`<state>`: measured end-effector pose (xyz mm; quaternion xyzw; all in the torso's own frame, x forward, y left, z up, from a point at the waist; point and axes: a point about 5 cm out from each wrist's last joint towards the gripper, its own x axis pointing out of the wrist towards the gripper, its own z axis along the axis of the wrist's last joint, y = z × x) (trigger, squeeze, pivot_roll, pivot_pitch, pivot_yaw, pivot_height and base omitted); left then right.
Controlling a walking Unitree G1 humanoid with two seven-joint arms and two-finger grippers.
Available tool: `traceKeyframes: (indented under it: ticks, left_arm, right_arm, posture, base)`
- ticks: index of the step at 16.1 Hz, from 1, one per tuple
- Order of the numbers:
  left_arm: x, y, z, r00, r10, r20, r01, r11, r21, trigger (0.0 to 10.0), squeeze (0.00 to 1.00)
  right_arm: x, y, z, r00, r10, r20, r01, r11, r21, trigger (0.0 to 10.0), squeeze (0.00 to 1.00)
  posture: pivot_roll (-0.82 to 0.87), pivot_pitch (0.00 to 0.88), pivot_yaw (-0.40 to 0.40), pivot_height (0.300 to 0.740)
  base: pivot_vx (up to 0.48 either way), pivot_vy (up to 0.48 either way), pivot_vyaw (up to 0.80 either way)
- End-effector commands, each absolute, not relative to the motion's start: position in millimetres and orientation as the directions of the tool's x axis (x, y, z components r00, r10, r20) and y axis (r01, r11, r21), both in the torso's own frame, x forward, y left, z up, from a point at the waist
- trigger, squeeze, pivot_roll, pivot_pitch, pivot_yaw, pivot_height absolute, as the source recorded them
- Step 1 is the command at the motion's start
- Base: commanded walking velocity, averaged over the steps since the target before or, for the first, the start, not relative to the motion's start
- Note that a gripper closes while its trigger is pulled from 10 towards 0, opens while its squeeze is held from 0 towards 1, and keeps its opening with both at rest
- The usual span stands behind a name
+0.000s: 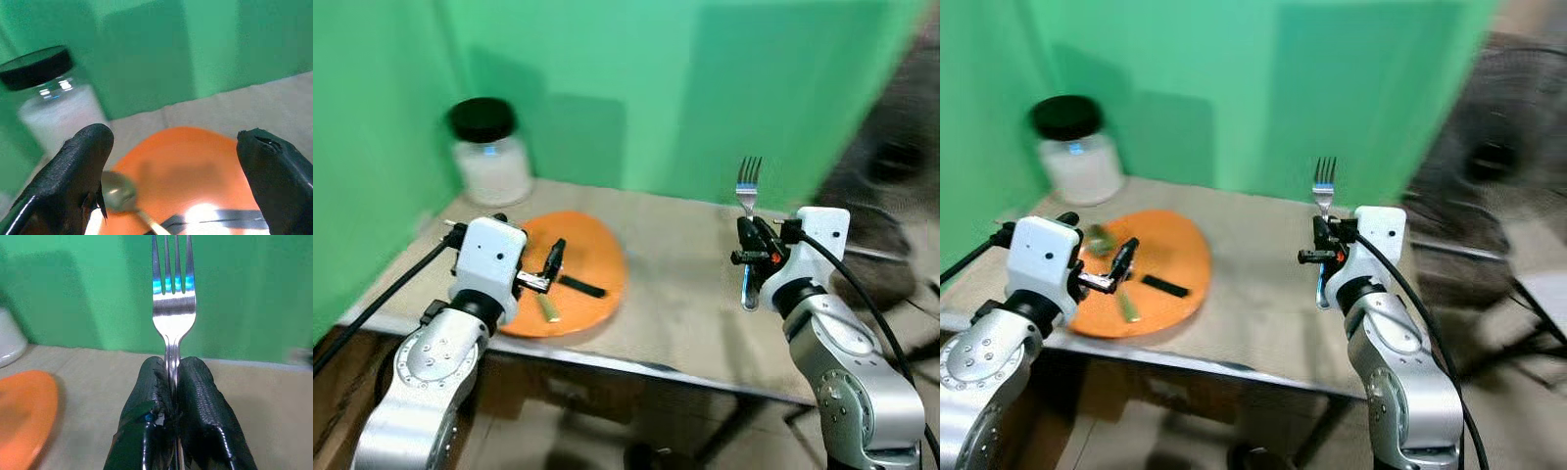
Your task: Setting the table
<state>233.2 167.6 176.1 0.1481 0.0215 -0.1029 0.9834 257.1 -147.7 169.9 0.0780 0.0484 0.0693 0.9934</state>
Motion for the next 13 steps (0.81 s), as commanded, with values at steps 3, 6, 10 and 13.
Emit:
traceKeyframes:
  ticks: [3,6,10,13]
  left_arm:
    - [232.8,170.5,173.1,0.984,-0.162,-0.067,0.173,0.959,0.223,10.0,0.0]
    - [233.2,171.1,172.3,0.988,-0.143,-0.055,0.151,0.967,0.204,10.0,0.0]
    - [234.3,171.6,173.8,0.991,-0.127,-0.034,0.132,0.971,0.202,10.0,0.0]
    - [235.1,168.6,172.8,0.991,-0.13,-0.033,0.134,0.97,0.204,10.0,0.0]
  right_arm:
    - [258.6,-152.2,169.6,0.987,0.112,-0.117,-0.102,0.991,0.084,10.0,0.0]
    - [258.9,-149.2,168.3,0.984,0.13,-0.124,-0.122,0.99,0.076,10.0,0.0]
    - [260.3,-149.7,168.3,0.983,0.129,-0.13,-0.122,0.99,0.066,10.0,0.0]
    - [261.8,-150.9,167.5,0.984,0.114,-0.136,-0.105,0.992,0.072,10.0,0.0]
  posture:
    - [-0.06,0.034,-0.032,0.74]
    - [-0.06,0.036,-0.037,0.74]
    - [-0.06,0.035,-0.043,0.74]
    - [-0.06,0.033,-0.043,0.74]
  base:
    - [0.0,0.0,-0.76]
    - [0.0,0.0,-0.76]
    - [0.0,0.0,-0.76]
    - [0.0,-0.237,-0.76]
